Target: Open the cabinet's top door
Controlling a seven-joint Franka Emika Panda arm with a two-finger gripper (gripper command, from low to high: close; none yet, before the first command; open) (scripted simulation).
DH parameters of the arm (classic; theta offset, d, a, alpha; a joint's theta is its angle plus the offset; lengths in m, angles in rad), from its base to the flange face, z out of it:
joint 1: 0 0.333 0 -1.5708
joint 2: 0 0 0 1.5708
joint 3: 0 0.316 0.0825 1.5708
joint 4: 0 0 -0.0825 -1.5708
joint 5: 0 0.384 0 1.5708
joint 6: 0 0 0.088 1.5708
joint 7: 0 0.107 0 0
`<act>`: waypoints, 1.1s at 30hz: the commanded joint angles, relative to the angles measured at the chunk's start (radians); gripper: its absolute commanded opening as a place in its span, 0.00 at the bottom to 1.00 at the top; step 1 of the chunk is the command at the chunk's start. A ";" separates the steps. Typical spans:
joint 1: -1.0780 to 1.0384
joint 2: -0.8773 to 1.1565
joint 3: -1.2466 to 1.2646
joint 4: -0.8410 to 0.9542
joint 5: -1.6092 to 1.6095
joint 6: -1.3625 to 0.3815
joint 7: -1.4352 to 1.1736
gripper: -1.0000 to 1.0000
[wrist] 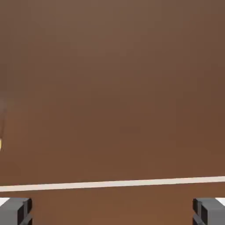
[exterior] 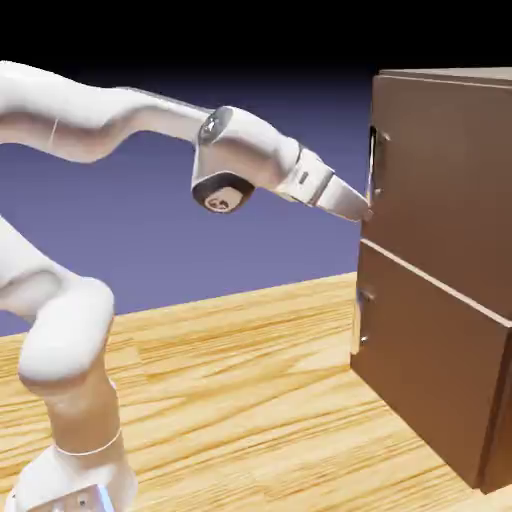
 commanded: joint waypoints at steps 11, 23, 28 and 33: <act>-0.173 -0.050 0.181 0.090 0.479 -0.027 -0.349 0.50; -0.362 -0.104 0.378 0.189 1.000 -0.056 -0.729 0.50; -0.441 -0.127 0.461 0.230 1.218 -0.068 -0.887 0.50; -0.520 -0.150 0.543 0.271 1.435 -0.080 -1.046 0.50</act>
